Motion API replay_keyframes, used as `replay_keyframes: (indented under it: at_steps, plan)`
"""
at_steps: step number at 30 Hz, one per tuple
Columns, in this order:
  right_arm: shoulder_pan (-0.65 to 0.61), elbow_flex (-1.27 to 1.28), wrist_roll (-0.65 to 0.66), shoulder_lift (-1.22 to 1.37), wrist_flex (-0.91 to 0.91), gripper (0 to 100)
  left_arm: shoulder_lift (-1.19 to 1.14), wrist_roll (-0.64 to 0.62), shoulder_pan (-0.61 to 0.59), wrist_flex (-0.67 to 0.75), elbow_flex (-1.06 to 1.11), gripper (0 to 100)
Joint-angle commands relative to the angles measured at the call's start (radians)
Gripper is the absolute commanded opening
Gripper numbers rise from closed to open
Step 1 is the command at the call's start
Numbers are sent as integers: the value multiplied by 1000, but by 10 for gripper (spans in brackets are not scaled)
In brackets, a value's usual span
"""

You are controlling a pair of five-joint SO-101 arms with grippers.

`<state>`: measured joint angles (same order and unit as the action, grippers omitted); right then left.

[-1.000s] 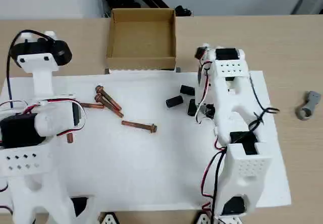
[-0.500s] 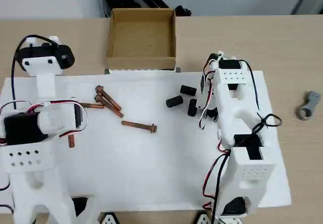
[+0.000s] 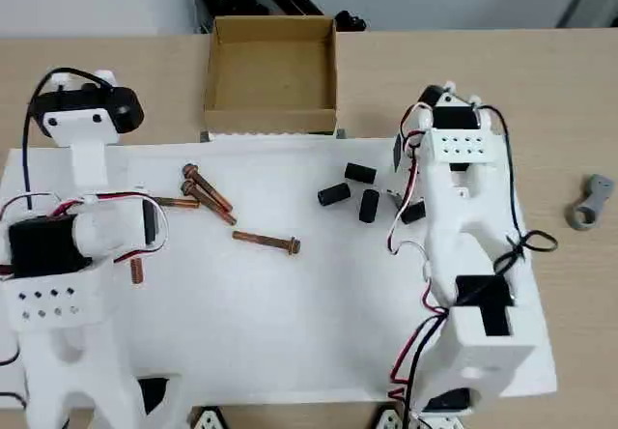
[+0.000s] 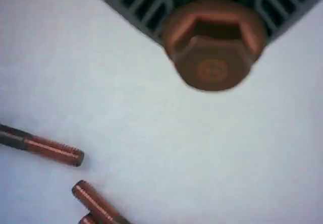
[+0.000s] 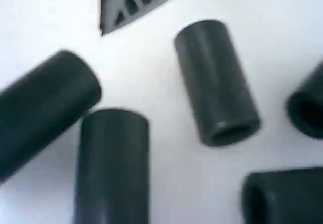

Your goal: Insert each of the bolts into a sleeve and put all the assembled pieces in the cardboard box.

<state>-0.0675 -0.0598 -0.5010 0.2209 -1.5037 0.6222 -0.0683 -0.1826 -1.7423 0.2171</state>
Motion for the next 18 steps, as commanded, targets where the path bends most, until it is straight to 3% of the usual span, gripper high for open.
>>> replay_keyframes:
  at_steps: [1,10,18]
  plan:
    - [13,-12,-60,-50,2,180,28,9,2,-2,-5,5]
    - [18,-11,-149,73,99,180,28,9,2,-2,-5,5]
    - [39,-15,-150,193,168,180,28,9,2,-2,-5,5]
